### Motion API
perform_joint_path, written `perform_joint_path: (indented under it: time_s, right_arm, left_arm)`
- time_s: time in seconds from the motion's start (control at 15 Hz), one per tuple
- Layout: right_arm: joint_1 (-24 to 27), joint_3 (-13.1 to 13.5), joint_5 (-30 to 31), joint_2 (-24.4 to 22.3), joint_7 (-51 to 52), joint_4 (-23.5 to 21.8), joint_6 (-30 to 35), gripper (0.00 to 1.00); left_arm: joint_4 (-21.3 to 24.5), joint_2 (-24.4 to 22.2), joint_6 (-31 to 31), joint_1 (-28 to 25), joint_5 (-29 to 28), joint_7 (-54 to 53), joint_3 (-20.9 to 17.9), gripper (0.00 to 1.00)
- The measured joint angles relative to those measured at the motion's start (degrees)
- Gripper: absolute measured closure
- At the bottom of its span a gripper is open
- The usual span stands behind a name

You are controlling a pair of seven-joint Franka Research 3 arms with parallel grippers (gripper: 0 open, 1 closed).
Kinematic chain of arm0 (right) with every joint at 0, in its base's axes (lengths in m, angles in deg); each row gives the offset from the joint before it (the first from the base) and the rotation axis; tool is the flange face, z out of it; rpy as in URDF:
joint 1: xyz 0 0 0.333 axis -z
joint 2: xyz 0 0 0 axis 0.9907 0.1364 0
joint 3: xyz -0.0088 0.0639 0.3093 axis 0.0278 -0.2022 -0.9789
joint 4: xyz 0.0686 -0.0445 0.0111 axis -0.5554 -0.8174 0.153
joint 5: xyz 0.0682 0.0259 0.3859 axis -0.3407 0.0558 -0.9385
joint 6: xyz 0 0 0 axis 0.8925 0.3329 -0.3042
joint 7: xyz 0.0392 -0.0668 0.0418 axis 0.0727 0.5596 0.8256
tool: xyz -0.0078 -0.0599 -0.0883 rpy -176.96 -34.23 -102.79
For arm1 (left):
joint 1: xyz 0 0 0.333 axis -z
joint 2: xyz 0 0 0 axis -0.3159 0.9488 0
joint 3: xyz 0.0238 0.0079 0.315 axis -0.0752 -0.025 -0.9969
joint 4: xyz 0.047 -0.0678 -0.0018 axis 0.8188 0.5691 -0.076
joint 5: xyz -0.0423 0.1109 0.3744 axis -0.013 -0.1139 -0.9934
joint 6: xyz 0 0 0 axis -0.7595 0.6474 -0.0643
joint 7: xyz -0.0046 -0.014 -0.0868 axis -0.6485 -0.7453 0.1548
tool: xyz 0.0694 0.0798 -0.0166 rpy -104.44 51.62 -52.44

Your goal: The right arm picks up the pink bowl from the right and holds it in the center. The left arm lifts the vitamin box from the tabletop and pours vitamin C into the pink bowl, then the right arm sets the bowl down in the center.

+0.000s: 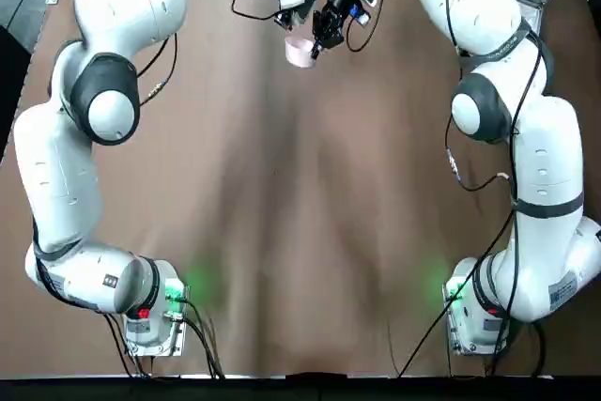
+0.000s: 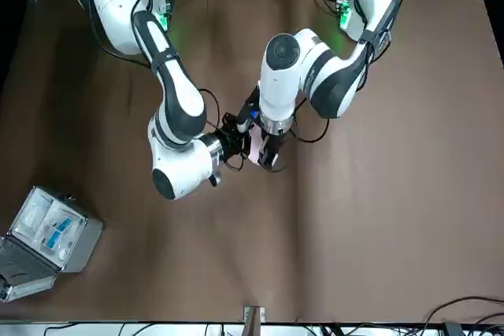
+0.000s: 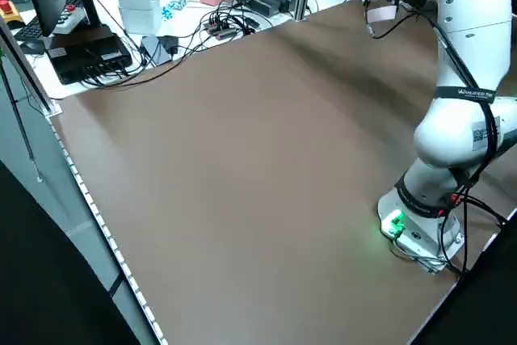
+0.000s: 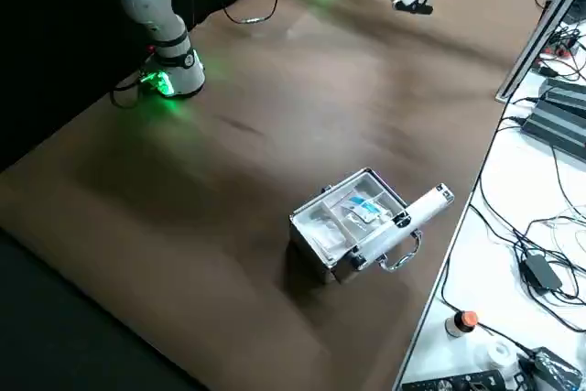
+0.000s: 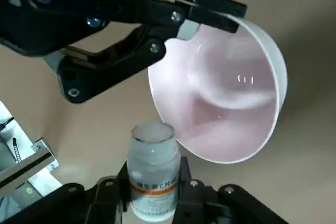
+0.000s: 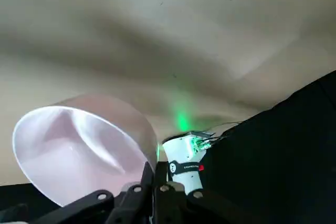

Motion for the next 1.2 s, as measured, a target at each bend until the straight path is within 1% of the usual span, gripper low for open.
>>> perform_joint_path:
  time_s: [0.13, 0.33, 0.53, 0.8, 0.93, 1.07, 1.2]
  right_arm:
    - [0.01, 0.00, -0.03, 0.00, -0.01, 0.00, 0.00, 0.98]
    - [0.01, 0.00, -0.04, 0.00, -0.02, 0.00, 0.00, 0.98]
    - [0.01, 0.00, -0.05, 0.00, -0.02, 0.00, 0.00, 0.98]
    - [0.01, 0.00, -0.06, 0.01, -0.02, 0.00, 0.00, 0.98]
    - [0.01, 0.00, -0.06, 0.01, -0.02, 0.00, 0.00, 0.98]
    - [0.01, 0.00, -0.06, 0.01, -0.02, 0.00, 0.02, 0.98]
    - [0.01, 0.00, -0.06, 0.01, -0.02, 0.00, 0.03, 0.98]
  left_arm:
    - [0.00, -0.01, -0.01, 0.00, -0.15, -3.88, -0.04, 0.64]
    - [0.00, -0.03, -0.09, 0.07, -0.96, -5.32, -0.01, 0.64]
    - [0.00, -0.05, -0.51, 1.47, -5.52, -6.81, 0.02, 0.64]
    - [0.01, -0.13, -1.10, 3.13, -7.53, -6.81, 0.00, 0.64]
    - [0.02, -0.13, -1.22, 3.61, -9.07, -6.89, -0.02, 0.64]
    - [0.04, -0.13, -2.12, 4.24, -11.92, -7.20, -0.01, 0.64]
    - [0.04, -0.14, -2.29, 4.52, -12.76, -7.41, -0.01, 0.64]
